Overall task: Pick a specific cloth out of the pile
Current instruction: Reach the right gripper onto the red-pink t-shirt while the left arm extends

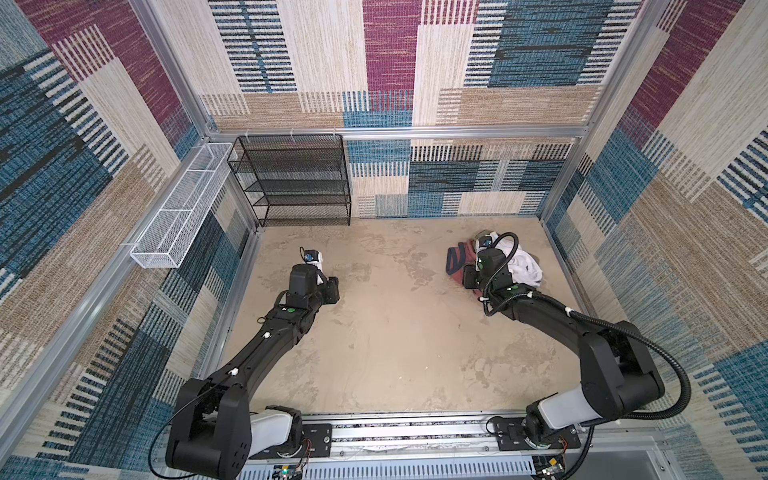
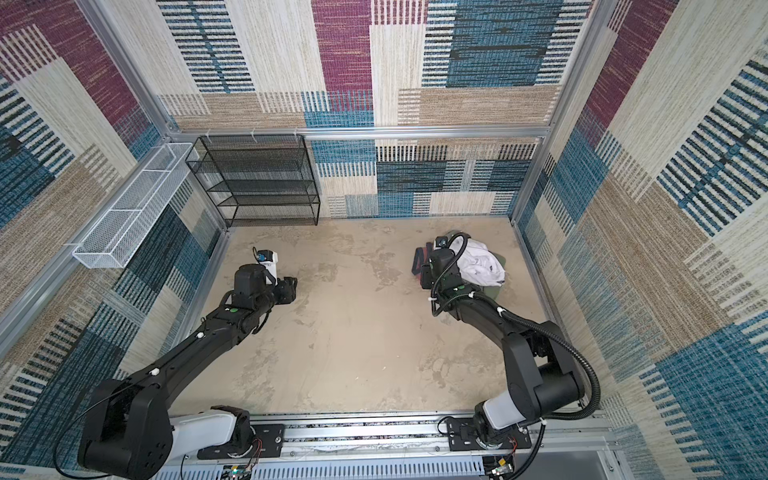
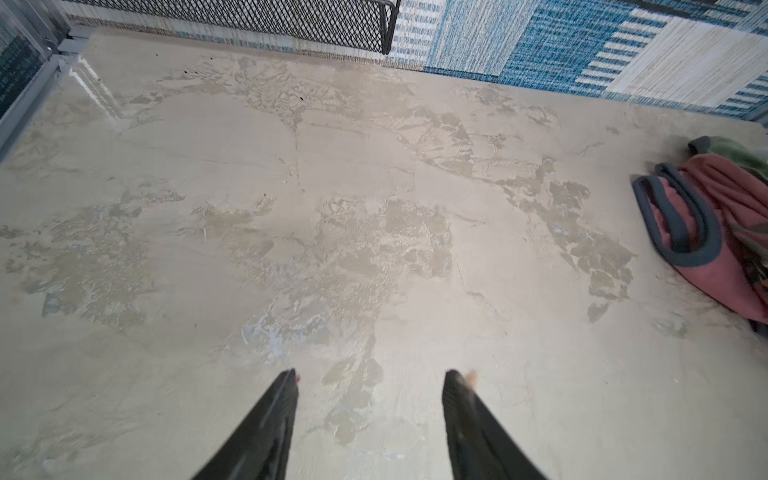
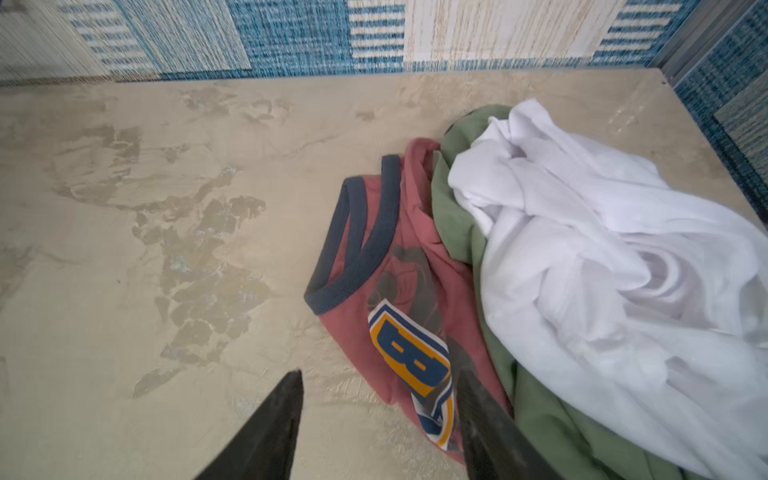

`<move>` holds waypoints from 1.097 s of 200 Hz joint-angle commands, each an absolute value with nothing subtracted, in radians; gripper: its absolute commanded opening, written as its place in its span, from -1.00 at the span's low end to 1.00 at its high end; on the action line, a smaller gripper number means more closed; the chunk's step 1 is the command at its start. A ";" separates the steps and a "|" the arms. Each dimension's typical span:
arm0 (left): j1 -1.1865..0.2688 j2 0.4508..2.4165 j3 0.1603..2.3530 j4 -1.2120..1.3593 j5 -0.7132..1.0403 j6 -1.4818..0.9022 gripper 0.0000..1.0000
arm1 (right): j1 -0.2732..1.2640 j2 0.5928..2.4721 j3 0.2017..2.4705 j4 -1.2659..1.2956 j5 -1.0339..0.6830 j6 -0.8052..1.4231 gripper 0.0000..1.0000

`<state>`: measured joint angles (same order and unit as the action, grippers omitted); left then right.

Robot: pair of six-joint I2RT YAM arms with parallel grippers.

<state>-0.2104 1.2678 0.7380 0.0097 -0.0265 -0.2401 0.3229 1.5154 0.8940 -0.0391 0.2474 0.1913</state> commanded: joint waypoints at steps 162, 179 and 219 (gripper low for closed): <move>-0.212 1.315 0.753 0.000 0.001 -0.270 0.18 | 0.248 1.744 1.077 -0.153 0.237 0.238 -0.09; -0.212 1.315 0.756 -0.002 -0.001 -0.268 0.18 | 0.247 1.762 1.090 -0.161 0.241 0.235 -0.15; -0.212 1.313 0.757 -0.008 -0.006 -0.268 0.18 | 0.245 1.787 1.104 -0.169 0.258 0.234 -0.20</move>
<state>-0.2119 1.3148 0.7483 -0.0097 -0.0002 -0.2558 0.2462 1.7756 1.0935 -0.1699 0.2256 0.2298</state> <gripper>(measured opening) 0.591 0.400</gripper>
